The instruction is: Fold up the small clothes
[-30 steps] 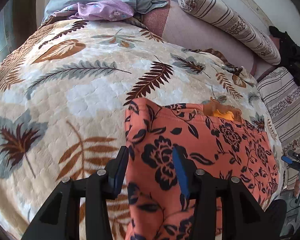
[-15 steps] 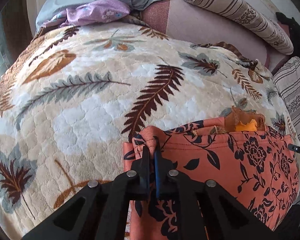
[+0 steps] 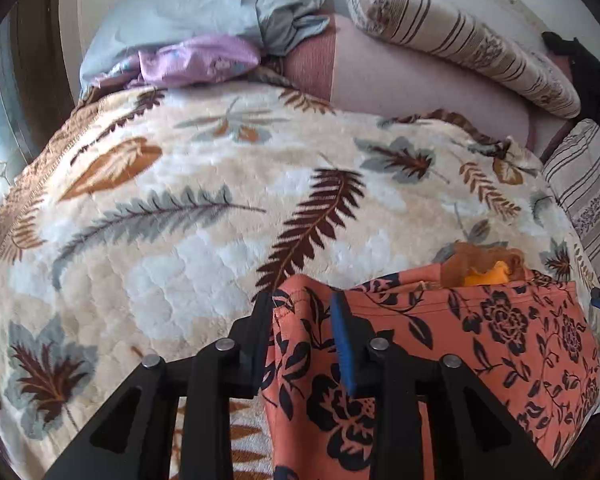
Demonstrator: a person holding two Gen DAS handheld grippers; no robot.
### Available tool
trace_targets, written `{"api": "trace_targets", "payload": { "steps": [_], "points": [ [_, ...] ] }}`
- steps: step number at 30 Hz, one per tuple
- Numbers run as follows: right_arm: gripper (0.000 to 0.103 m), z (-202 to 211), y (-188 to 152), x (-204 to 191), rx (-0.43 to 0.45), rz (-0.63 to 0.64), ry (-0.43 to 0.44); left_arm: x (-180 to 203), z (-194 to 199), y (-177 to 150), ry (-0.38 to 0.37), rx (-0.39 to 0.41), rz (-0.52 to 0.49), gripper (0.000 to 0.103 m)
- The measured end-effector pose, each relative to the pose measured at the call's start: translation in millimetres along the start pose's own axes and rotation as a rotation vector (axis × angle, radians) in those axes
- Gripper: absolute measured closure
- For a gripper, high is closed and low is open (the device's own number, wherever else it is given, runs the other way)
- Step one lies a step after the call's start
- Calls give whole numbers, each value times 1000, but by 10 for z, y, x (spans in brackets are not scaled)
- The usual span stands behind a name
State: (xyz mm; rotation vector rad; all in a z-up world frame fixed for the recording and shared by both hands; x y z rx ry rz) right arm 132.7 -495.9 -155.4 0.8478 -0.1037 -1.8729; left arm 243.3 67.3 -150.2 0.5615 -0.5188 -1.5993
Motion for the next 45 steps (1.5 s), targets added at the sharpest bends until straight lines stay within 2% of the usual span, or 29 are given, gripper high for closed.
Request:
{"api": "trace_targets", "payload": {
  "steps": [3,5,7,8,9,11,12,13,14,15,16,17,19,20,22,23,25,26,29,32,34,37,39,40,41,42,44,45],
  "points": [
    [34,346,-55,-472,58,0,172,-29,486,-22,-9,82,14,55],
    [30,456,-226,-793,43,-28,342,13,720,-146,-35,101,32,44],
    [26,423,-485,-985,-3,-81,494,123,857,-363,-67,100,27,44],
    [26,359,-629,-961,-20,-118,522,178,884,-501,-74,84,23,44],
    [26,260,-780,-839,-32,-167,511,224,871,-651,-81,55,22,44],
    [26,28,-1115,-413,-60,-301,406,260,731,-1003,-89,-46,75,44],
    [36,1,-1212,-282,-45,-350,425,278,585,-1211,-85,-124,77,44],
    [43,75,-1220,-229,-2,-371,437,274,427,-1412,-52,-200,52,45],
    [44,160,-1227,-238,5,-383,425,250,415,-1469,-25,-180,36,47],
    [40,228,-1209,-283,11,-368,406,236,509,-1437,0,-133,25,47],
    [35,325,-1184,-371,28,-323,390,216,608,-1423,40,-123,12,47],
    [28,401,-1160,-464,42,-278,385,207,718,-1384,53,-96,12,47],
    [26,473,-1177,-654,49,-217,430,165,896,-1332,28,-38,56,45],
    [23,444,-1222,-688,38,-207,443,108,864,-1412,27,-73,93,45],
    [19,240,-1394,-516,-26,-241,360,5,592,-1713,18,-232,145,48],
    [19,146,-1496,-385,-66,-293,321,-19,594,-1729,15,-213,141,53],
    [20,229,-1462,-395,-26,-289,336,-36,782,-1658,24,-179,133,55],
    [20,265,-1426,-448,-24,-264,333,-41,884,-1589,4,-159,147,55],
    [20,365,-1288,-643,-1,-203,358,-61,1118,-1288,1,-63,128,53],
    [19,362,-1140,-841,-6,-166,403,-7,1023,-917,-3,-32,75,50],
    [19,313,-1052,-921,-15,-162,425,59,764,-720,-20,-77,43,43],
    [19,191,-949,-996,-44,-158,465,111,256,-506,-40,-146,22,43],
    [19,71,-917,-1002,-78,-151,466,102,-129,-459,-26,-222,32,43],
    [19,6,-903,-992,-95,-157,480,32,-316,-453,5,-249,40,43],
    [19,-52,-877,-965,-106,-162,489,-118,-486,-464,79,-276,62,42],
    [19,-104,-832,-907,-107,-170,489,-242,-588,-466,87,-287,114,41],
    [19,-185,-681,-650,-80,-244,479,-402,-593,-458,26,-278,228,41],
    [19,-219,-592,-483,-58,-301,476,-467,-557,-459,40,-263,241,41]
  ]
}}
Point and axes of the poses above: each gripper's, at about its wrist camera, not at the fingertips, and z roughly against the way its jaws point, x to its right, y to its top, the point moved 10 cm from there along -z, roughly the way its jaws point, and after that the axes turned 11 degrees about y, right-handed, at the moved point
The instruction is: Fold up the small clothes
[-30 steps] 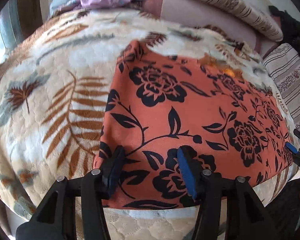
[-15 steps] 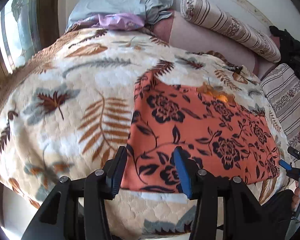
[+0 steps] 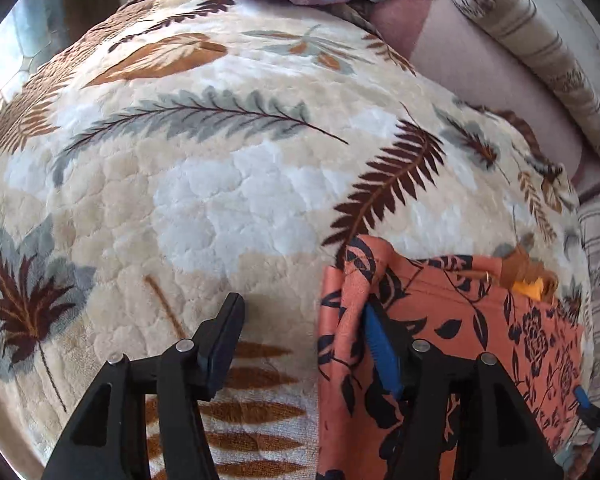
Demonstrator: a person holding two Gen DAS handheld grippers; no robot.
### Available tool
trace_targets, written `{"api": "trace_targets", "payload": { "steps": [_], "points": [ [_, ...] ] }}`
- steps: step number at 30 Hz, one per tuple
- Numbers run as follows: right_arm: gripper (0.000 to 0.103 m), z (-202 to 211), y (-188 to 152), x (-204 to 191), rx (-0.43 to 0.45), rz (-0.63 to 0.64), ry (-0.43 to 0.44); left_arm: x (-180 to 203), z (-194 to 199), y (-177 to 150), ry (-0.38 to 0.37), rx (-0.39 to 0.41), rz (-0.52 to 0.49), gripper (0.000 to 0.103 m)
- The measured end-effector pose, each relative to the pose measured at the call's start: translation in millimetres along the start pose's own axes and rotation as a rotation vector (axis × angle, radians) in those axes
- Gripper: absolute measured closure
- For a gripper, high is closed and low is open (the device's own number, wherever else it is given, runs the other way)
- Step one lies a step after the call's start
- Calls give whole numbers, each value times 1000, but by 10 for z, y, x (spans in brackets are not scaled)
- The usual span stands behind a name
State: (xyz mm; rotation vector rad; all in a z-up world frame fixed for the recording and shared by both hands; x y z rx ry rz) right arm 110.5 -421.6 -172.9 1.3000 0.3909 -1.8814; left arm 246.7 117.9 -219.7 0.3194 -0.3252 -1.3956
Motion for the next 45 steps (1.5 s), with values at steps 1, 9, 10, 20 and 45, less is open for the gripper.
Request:
{"api": "trace_targets", "payload": {
  "steps": [1,9,10,20,45],
  "points": [
    [19,38,128,120,31,-45,3,-53,30,-11,31,17,-11,41],
    [18,46,557,-122,88,-29,129,-150,681,-225,10,145,-4,41],
    [18,-1,600,-83,89,-34,128,-67,747,-285,-12,154,-19,41],
    [20,457,-5,-264,117,22,39,55,721,-1090,41,52,-113,40],
    [93,753,-997,350,269,-115,-166,1367,1346,-1585,-86,169,-221,31]
  ]
}}
Point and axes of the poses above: each gripper's, at about its wrist camera, not at the fingertips, and z roughly against the way its jaws point, x to its right, y to its top, the point moved 10 cm from there along -z, roughly the way its jaws point, and after that the axes turned 11 degrees about y, right-handed, at the moved point
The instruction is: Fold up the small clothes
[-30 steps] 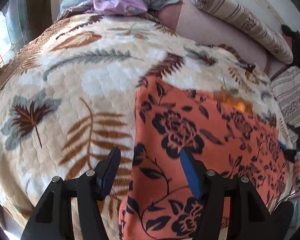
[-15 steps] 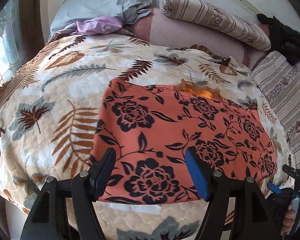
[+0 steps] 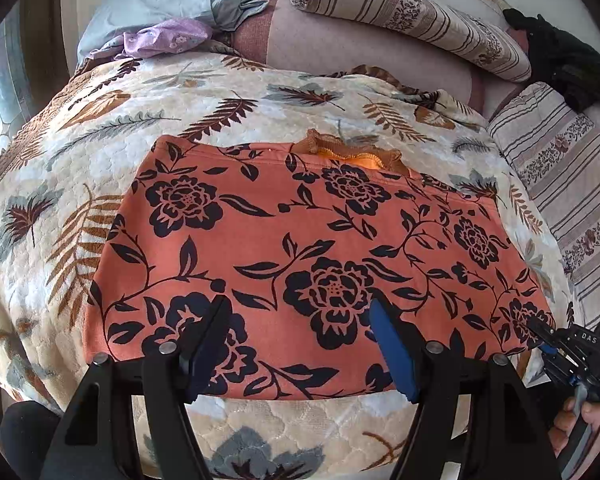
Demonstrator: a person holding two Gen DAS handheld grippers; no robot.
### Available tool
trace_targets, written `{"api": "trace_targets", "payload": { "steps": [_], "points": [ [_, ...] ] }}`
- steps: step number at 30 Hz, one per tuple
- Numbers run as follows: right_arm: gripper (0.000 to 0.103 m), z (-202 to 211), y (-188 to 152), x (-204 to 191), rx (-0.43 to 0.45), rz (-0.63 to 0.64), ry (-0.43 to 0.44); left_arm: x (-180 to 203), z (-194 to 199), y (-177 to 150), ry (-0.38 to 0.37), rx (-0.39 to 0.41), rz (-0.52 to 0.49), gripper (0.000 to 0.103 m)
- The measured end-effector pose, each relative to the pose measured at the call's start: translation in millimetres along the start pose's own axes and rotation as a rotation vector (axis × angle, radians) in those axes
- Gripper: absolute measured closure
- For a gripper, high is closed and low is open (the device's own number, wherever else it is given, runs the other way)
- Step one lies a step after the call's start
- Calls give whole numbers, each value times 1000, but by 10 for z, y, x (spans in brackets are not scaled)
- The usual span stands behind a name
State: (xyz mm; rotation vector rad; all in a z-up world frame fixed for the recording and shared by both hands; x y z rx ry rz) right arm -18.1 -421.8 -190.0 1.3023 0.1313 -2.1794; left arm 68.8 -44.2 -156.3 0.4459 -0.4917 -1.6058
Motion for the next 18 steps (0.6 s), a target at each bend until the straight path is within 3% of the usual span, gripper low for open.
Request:
{"api": "trace_targets", "payload": {
  "steps": [3,5,7,8,9,12,15,18],
  "points": [
    [89,-145,-74,197,-63,-45,-35,112,-49,19,2,4,-17,31],
    [86,-153,-115,275,-58,-168,70,216,-264,-72,14,-50,-71,31],
    [66,-75,-111,211,-41,-176,124,212,-569,-247,102,-134,-137,31],
    [33,-36,-108,150,-33,-164,150,212,-598,-261,110,-125,-142,31],
    [11,-1,-108,79,-28,-148,166,220,-549,-235,109,-96,-136,31],
    [9,10,-91,-105,-36,-95,173,278,-393,-131,64,-65,-114,31],
    [10,-91,-68,-223,-55,-76,167,276,-311,18,74,-25,-97,31],
    [10,-245,-48,-201,-67,-64,124,243,-430,46,95,-44,-91,31]
  ]
}}
Point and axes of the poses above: each gripper's, at about its wrist camera, not at the fingertips, and z roughly against the way its jaws point, x to its right, y to its top, the point moved 10 cm from there along -z, roughly the way its jaws point, and after that the axes turned 11 degrees about y, right-handed, at the moved point
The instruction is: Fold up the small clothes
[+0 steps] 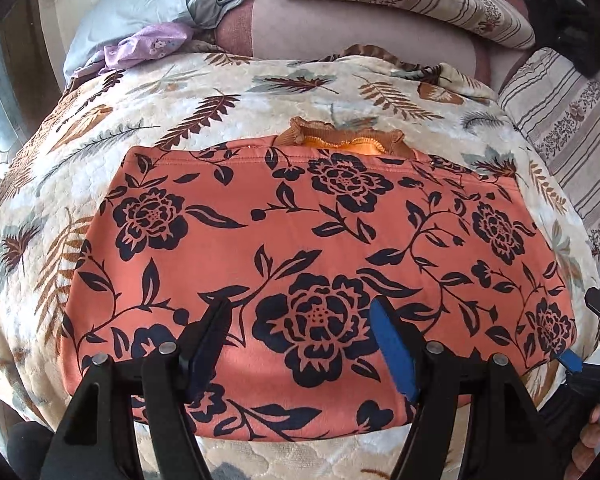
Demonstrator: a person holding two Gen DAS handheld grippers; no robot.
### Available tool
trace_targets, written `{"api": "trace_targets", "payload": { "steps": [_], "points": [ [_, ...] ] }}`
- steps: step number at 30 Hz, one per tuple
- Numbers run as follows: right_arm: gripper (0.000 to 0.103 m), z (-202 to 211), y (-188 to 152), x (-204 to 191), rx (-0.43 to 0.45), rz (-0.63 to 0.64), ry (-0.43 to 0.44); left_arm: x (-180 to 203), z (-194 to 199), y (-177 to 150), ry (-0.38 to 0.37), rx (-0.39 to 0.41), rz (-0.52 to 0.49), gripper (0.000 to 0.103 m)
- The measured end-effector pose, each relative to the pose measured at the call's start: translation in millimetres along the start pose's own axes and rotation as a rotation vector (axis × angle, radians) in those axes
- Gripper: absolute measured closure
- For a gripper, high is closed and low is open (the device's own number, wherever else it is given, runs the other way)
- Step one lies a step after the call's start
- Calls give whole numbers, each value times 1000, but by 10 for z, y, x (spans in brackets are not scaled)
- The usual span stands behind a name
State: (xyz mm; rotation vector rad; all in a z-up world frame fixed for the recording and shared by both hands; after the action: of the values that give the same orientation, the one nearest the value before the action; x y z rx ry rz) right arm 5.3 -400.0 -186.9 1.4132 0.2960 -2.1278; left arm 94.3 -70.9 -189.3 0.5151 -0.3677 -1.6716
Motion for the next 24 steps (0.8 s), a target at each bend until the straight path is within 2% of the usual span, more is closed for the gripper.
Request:
{"api": "trace_targets", "payload": {
  "steps": [3,5,16,17,18,20,22,24],
  "points": [
    [11,-42,0,138,9,-52,-6,-14,-182,-85,7,-56,6,31],
    [11,-21,6,131,18,-47,-5,-12,-177,-71,8,-36,3,31],
    [13,-17,92,114,44,-28,-42,5,-217,-10,-14,-44,5,31],
    [21,-7,93,112,47,-23,-48,4,-206,-1,-16,-45,6,31],
    [33,0,93,118,44,-19,-52,-2,-188,15,-19,-43,13,31],
    [44,6,87,157,38,-26,-67,-32,-140,61,-22,-23,30,31],
    [44,4,87,188,35,-33,-70,-55,-102,116,-13,8,39,31],
    [42,0,90,200,44,-46,-63,-42,-172,112,-8,2,33,31]
  ]
}}
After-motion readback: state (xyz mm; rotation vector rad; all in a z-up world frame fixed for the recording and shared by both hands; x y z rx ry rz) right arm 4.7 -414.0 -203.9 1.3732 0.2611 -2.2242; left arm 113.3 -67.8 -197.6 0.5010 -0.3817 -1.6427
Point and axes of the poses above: each gripper's, at about its wrist camera, not at the fingertips, and z roughly against the way its jaws point, x to its right, y to its top, the point moved 10 cm from there along -z, roughly the way its jaws point, and after that the axes turned 11 degrees about y, right-handed, at the moved point
